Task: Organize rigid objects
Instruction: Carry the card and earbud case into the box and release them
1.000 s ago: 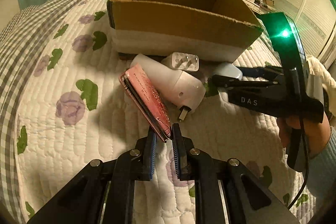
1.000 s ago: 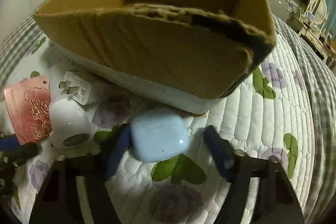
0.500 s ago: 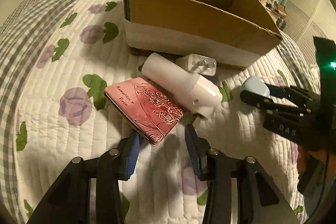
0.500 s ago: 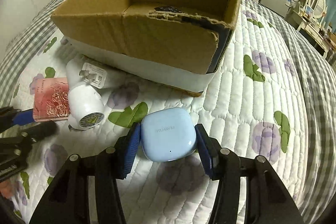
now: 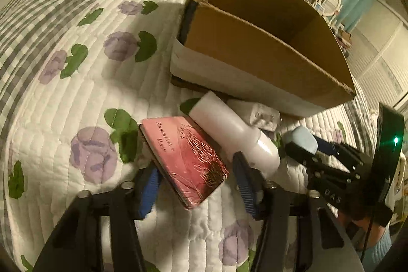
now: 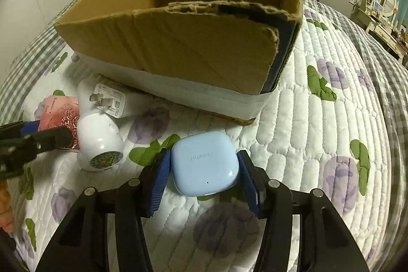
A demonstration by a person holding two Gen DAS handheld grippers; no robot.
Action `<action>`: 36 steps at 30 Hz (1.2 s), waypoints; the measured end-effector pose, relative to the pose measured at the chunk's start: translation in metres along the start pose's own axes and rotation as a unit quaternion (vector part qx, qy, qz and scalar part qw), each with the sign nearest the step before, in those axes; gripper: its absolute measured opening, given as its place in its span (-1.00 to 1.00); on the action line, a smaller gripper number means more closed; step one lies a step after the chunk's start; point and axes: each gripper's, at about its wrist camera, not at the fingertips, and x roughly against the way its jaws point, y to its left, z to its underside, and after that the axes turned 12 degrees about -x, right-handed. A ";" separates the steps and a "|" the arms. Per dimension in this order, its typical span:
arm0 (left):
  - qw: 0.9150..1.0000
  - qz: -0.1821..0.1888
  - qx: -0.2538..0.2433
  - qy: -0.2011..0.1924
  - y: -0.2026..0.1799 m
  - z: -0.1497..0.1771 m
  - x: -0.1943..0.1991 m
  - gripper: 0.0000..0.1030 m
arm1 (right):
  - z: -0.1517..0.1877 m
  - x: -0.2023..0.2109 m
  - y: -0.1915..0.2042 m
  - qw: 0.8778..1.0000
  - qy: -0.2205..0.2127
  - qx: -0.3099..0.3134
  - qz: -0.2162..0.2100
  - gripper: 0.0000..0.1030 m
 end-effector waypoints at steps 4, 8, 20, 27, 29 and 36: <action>1.000 0.003 -0.010 0.003 -0.003 -0.003 0.004 -0.56 | 0.002 0.004 0.000 1.000 -0.009 0.007 0.001 0.01; 1.000 -0.010 -0.026 -0.009 -0.011 -0.005 0.018 -0.73 | 0.011 0.021 0.001 1.000 -0.024 0.008 0.008 0.01; 0.995 -0.027 -0.070 -0.069 -0.039 -0.022 0.095 -0.81 | -0.004 0.111 0.031 0.996 -0.071 0.037 0.026 0.01; 0.987 -0.041 -0.107 -0.112 -0.052 -0.056 0.130 -0.81 | -0.033 0.159 0.055 0.993 -0.105 0.044 0.026 0.01; 0.984 -0.046 -0.117 -0.123 -0.054 -0.070 0.134 -0.81 | -0.045 0.166 0.059 0.992 -0.115 0.039 0.023 0.01; 0.979 -0.059 -0.140 -0.136 -0.054 -0.104 0.122 -0.81 | -0.080 0.164 0.063 0.990 -0.139 0.009 0.005 0.01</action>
